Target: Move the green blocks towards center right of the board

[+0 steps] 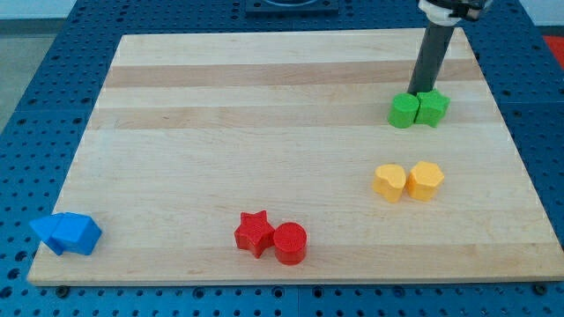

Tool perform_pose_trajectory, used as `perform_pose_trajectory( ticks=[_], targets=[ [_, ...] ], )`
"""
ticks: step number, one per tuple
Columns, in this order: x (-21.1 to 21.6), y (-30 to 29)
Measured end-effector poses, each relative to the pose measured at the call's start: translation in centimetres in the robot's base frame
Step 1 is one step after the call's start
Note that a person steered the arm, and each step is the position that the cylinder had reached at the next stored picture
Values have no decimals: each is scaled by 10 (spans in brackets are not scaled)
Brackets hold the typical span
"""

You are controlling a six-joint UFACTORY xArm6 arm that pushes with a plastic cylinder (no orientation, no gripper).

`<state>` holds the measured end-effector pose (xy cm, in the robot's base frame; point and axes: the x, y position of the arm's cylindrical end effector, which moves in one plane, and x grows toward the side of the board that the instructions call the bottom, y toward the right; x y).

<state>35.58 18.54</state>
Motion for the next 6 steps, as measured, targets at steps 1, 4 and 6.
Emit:
perform_pose_trajectory(
  ticks=[1, 4, 6],
  targets=[
    [9, 0],
    [-8, -110],
    [30, -122]
  ],
)
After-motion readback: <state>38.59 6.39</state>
